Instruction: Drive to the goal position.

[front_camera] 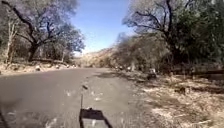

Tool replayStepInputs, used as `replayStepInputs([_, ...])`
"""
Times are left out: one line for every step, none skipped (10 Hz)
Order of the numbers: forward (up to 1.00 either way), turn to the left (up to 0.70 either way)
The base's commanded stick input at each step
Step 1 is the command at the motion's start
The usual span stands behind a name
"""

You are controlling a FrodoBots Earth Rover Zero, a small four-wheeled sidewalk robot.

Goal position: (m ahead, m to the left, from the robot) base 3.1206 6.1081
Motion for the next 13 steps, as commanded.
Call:
replayStepInputs([1.0,0.0])
replayStepInputs([1.0,0.0])
replayStepInputs([1.0,0.0])
replayStepInputs([1.0,0.0])
replayStepInputs([1.0,0.01])
replayStepInputs([1.0,0.12])
replayStepInputs([1.0,0.23])
replayStepInputs([1.0,0.0])
replayStepInputs([1.0,0.0])
replayStepInputs([1.0,0.0])
replayStepInputs([1.0,0.0])
replayStepInputs([1.0,0.0])
replayStepInputs([1.0,0.0])
